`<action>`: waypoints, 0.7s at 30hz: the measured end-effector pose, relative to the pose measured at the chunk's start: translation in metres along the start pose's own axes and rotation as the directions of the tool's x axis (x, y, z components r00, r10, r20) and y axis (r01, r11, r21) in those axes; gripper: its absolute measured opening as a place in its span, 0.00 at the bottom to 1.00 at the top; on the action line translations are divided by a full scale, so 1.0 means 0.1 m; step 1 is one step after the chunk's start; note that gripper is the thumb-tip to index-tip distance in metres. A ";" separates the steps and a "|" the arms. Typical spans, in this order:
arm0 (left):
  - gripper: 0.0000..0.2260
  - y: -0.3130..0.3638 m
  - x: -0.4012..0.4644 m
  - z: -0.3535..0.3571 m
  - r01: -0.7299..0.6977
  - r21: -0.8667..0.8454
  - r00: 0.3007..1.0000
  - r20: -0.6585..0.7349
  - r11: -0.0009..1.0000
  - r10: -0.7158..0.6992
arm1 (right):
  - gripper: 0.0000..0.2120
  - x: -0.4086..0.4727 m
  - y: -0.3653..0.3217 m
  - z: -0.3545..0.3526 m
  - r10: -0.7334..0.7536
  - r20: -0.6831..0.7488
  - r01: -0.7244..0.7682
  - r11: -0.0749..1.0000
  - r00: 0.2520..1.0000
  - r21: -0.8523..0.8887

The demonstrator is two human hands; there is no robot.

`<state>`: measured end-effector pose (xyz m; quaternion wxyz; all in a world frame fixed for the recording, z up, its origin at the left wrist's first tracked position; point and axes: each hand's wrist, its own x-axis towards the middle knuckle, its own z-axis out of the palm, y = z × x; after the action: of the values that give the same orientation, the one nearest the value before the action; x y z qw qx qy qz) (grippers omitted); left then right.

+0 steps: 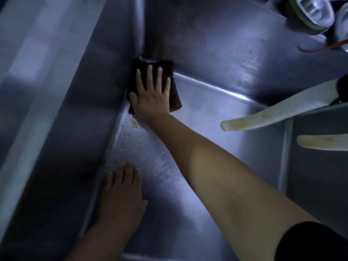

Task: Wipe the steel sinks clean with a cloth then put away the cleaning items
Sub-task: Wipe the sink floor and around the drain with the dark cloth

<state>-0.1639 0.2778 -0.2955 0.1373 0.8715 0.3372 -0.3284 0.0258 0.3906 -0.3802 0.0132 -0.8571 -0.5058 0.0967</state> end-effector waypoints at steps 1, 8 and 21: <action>0.38 0.00 0.00 0.01 -0.005 0.001 1.000 -0.002 1.000 0.005 | 0.30 0.00 0.04 -0.01 -0.087 0.000 0.087 0.996 0.996 -0.032; 0.38 -0.01 0.01 0.03 -0.007 -0.010 1.000 0.007 1.000 0.007 | 0.26 0.09 1.10 -0.37 -0.450 0.055 0.444 0.845 0.892 -0.299; 0.40 0.03 0.02 0.05 0.006 -0.052 0.999 0.038 0.999 -0.004 | 0.28 -0.93 2.44 -0.56 0.073 -0.072 -0.096 0.900 0.995 -0.426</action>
<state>-0.1632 0.2744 -0.3002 0.1656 0.8604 0.3451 -0.3364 0.2026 0.1949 -0.3408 -0.1659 -0.8625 -0.4765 -0.0396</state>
